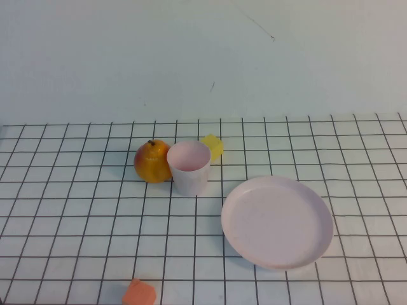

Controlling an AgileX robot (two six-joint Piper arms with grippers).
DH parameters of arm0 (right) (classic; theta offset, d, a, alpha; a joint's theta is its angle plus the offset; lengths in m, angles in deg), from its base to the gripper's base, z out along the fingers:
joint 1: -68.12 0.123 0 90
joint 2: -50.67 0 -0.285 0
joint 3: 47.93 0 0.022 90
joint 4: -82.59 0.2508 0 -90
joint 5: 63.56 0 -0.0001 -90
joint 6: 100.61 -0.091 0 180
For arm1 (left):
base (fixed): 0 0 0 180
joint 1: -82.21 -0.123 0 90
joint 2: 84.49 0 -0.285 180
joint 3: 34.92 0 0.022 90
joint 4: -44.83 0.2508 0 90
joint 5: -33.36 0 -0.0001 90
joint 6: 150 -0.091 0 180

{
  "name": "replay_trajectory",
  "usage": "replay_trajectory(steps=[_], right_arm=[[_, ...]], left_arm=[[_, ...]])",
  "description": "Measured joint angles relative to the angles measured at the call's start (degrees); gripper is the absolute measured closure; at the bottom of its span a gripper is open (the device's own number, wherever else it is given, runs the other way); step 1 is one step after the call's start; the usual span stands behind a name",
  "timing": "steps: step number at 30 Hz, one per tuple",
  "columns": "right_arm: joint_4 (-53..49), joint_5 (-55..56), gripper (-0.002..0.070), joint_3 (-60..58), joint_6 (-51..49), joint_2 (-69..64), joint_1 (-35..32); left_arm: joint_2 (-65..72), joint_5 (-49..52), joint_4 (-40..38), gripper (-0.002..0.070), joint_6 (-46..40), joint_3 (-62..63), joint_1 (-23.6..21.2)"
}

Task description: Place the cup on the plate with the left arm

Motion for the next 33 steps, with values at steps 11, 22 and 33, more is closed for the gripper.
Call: replay_trajectory(steps=[11, 22, 33], right_arm=[[0.3, 0.0, 0.0678, 0.0, 0.0, 0.0, 0.0], [1.4, 0.0, 0.0678, 0.0, 0.0, 0.0, 0.0], [1.4, -0.1, 0.0678, 0.0, 0.0, 0.0, 0.0]], left_arm=[[0.0, 0.0, 0.0, 0.0677, 0.0, 0.0, 0.0], [0.0, 0.0, 0.0, 0.0677, 0.0, 0.0, 0.0], [0.0, -1.1, 0.7, 0.0677, -0.1, -0.2, 0.0]])
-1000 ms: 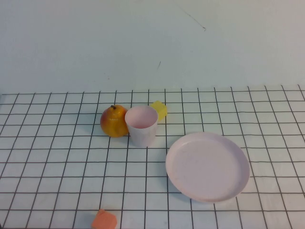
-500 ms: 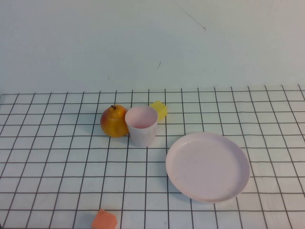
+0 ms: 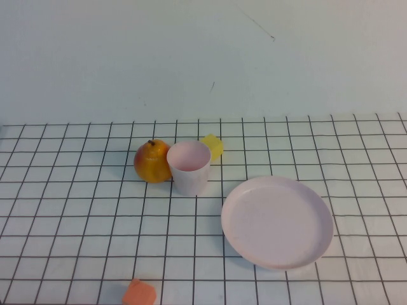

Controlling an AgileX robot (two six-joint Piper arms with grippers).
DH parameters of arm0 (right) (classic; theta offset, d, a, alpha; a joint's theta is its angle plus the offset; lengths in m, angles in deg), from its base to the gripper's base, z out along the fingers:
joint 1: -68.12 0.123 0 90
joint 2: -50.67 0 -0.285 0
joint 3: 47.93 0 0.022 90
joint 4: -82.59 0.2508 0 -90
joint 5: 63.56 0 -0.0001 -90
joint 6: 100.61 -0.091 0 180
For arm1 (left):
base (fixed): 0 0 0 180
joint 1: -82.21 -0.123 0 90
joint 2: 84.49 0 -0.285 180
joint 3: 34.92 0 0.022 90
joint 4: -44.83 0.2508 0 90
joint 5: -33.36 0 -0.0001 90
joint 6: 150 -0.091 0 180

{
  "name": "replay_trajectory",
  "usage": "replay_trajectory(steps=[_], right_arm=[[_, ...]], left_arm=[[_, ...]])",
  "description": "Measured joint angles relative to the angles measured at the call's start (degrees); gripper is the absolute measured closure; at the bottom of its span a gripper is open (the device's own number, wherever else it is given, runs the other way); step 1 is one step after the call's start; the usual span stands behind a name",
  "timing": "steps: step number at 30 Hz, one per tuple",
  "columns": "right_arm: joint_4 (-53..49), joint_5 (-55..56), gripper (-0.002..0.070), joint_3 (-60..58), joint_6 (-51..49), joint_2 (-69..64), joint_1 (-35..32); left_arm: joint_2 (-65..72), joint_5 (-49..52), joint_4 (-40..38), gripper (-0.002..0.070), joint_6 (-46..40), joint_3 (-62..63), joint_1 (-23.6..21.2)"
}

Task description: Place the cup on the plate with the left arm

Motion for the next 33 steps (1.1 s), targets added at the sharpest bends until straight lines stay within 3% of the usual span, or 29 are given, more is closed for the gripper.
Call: replay_trajectory(steps=[6, 17, 28, 33], right_arm=[[0.0, 0.0, 0.0678, 0.0, 0.0, 0.0, 0.0], [0.0, 0.0, 0.0678, 0.0, 0.0, 0.0, 0.0], [0.0, 0.0, 0.0678, 0.0, 0.0, 0.0, 0.0], [0.0, 0.0, 0.0678, 0.0, 0.0, 0.0, 0.0]], left_arm=[[0.0, -7.7, 0.2, 0.0678, 0.0, 0.0, 0.0], [0.0, -34.8, 6.1, 0.0678, -5.7, 0.0, 0.0], [0.0, -37.0, 6.3, 0.0678, -6.0, 0.0, 0.0], [0.0, -38.7, 5.7, 0.0678, 0.8, 0.0, 0.0]])
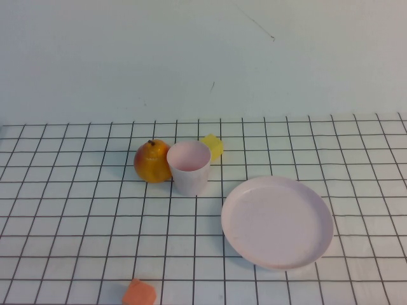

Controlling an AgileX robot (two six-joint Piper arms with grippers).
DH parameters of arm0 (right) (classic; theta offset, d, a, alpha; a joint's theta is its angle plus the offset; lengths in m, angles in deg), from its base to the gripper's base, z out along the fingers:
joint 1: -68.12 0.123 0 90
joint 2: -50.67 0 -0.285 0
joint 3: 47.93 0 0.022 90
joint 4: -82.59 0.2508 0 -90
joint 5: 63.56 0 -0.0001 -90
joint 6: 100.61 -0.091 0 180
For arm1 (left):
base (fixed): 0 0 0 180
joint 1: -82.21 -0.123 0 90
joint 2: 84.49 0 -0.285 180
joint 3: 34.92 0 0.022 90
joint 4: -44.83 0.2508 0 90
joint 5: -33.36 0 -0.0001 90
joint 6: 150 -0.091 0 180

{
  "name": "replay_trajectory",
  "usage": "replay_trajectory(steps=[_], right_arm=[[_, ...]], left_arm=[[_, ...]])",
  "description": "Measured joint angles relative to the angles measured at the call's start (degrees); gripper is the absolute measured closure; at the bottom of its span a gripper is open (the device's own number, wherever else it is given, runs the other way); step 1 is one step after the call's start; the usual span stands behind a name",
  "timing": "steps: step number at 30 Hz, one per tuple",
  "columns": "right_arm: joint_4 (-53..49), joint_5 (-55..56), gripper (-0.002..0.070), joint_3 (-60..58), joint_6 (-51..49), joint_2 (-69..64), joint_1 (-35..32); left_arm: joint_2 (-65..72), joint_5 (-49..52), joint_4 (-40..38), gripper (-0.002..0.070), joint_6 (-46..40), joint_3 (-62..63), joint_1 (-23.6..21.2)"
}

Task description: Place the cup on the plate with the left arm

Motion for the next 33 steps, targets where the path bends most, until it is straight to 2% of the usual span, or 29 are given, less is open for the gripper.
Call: replay_trajectory(steps=[5, 10, 16, 19, 27, 30, 33], right_arm=[[0.0, 0.0, 0.0678, 0.0, 0.0, 0.0, 0.0], [0.0, 0.0, 0.0678, 0.0, 0.0, 0.0, 0.0], [0.0, 0.0, 0.0678, 0.0, 0.0, 0.0, 0.0], [0.0, 0.0, 0.0678, 0.0, 0.0, 0.0, 0.0], [0.0, 0.0, 0.0678, 0.0, 0.0, 0.0, 0.0], [0.0, 0.0, 0.0678, 0.0, 0.0, 0.0, 0.0], [0.0, 0.0, 0.0678, 0.0, 0.0, 0.0, 0.0]], left_arm=[[0.0, 3.2, -1.0, 0.0678, 8.7, 0.5, 0.0], [0.2, 21.9, 4.6, 0.0678, 10.1, 11.8, 0.0], [9.8, 44.0, 5.3, 0.0678, 10.5, 27.9, 0.0], [16.8, 51.5, 2.1, 0.0678, 10.8, 33.0, 0.0], [35.9, 52.4, -6.5, 0.0676, 11.5, 34.1, 0.0], [44.7, 53.3, -13.8, 0.0636, 4.5, 36.0, 0.0], [52.3, 53.8, -23.0, 0.0544, -6.5, 40.4, 0.2]])
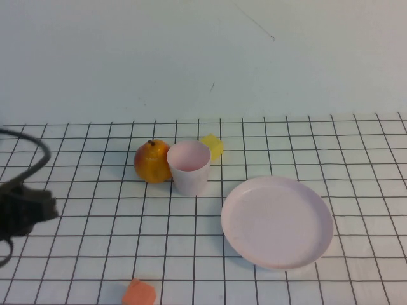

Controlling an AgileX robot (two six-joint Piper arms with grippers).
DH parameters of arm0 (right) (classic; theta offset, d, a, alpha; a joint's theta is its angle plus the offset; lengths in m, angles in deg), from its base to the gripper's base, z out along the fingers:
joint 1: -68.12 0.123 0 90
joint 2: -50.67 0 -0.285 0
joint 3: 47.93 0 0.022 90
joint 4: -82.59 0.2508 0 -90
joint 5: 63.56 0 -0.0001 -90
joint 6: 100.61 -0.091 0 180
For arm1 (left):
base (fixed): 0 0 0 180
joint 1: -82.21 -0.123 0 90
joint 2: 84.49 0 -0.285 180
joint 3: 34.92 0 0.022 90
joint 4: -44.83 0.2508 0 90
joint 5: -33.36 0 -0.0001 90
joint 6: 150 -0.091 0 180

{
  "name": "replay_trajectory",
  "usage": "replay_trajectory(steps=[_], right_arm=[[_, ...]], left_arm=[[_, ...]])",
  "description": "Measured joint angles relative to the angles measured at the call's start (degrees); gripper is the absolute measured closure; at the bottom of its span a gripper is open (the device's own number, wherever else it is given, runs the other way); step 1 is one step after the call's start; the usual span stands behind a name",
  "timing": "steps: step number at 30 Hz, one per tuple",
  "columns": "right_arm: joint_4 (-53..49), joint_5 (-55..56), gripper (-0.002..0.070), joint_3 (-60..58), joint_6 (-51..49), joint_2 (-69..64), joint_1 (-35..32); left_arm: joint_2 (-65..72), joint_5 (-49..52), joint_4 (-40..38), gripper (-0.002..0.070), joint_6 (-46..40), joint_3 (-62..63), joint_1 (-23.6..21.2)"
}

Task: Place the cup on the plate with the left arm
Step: Pick up the cup from the table

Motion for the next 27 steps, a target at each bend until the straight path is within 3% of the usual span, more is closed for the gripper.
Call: replay_trajectory(steps=[3, 6, 10, 16, 21, 27], right_arm=[[0.0, 0.0, 0.0678, 0.0, 0.0, 0.0, 0.0], [0.0, 0.0, 0.0678, 0.0, 0.0, 0.0, 0.0], [0.0, 0.0, 0.0678, 0.0, 0.0, 0.0, 0.0], [0.0, 0.0, 0.0678, 0.0, 0.0, 0.0, 0.0], [0.0, 0.0, 0.0678, 0.0, 0.0, 0.0, 0.0], [0.0, 0.0, 0.0678, 0.0, 0.0, 0.0, 0.0]], left_arm=[[7.5, 0.6, -8.3, 0.0432, -9.3, 5.6, 2.3], [16.1, 1.6, -12.4, 0.0323, -12.6, 12.3, 6.0], [26.5, 1.9, -13.1, 0.0263, -12.8, 21.1, 11.7], [40.0, 3.2, -3.2, 0.0253, -4.8, 32.9, 18.0], [48.8, 6.9, 11.4, 0.0250, 10.7, 41.9, 19.3], [55.7, 9.5, 18.0, 0.0249, 16.4, 47.4, 19.3]])
